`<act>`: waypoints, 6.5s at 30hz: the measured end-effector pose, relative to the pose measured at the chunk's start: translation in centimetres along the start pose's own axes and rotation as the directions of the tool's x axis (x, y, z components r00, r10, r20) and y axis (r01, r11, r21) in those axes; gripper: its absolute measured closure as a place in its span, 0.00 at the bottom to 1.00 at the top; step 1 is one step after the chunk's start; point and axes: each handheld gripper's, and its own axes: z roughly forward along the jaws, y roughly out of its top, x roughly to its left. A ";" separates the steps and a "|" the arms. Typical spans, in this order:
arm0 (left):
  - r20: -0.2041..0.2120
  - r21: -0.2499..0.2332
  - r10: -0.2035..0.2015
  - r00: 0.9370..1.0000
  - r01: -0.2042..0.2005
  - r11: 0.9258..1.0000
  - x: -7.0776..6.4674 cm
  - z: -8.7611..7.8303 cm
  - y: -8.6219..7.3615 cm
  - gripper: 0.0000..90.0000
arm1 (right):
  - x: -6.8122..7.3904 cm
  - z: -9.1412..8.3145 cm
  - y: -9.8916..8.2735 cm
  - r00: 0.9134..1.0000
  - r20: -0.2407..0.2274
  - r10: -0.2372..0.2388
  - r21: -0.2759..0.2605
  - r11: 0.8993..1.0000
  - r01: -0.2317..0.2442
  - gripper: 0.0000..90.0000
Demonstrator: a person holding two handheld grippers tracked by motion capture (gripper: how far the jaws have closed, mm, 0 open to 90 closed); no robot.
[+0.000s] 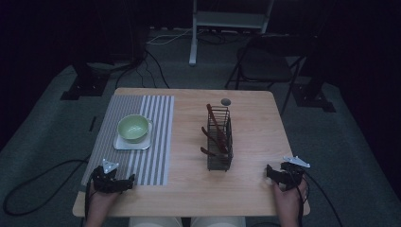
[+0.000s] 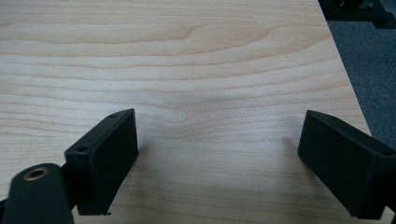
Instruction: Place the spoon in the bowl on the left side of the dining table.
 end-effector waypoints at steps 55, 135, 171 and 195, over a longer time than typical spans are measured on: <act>0.301 -0.048 0.258 0.918 -0.255 0.966 -1.9 -1.2 0.7 0.01 | 0.0 0.0 0.0 1.000 0.000 0.000 0.000 1.000 0.000 0.13; 0.409 -0.275 0.533 0.740 -0.457 0.846 -14.7 -3.9 12.0 0.02 | 0.0 0.0 0.0 1.000 0.000 -0.001 -0.001 1.000 0.001 0.13; 0.429 -0.397 0.585 0.688 -0.439 0.806 -18.6 -3.6 15.4 0.44 | 0.0 0.0 0.0 1.000 0.000 -0.001 -0.001 1.000 0.001 0.13; 0.455 -0.399 0.606 0.653 -0.459 0.794 -19.7 -2.6 15.9 0.82 | 0.0 0.0 0.0 1.000 0.000 -0.001 -0.001 1.000 0.001 0.13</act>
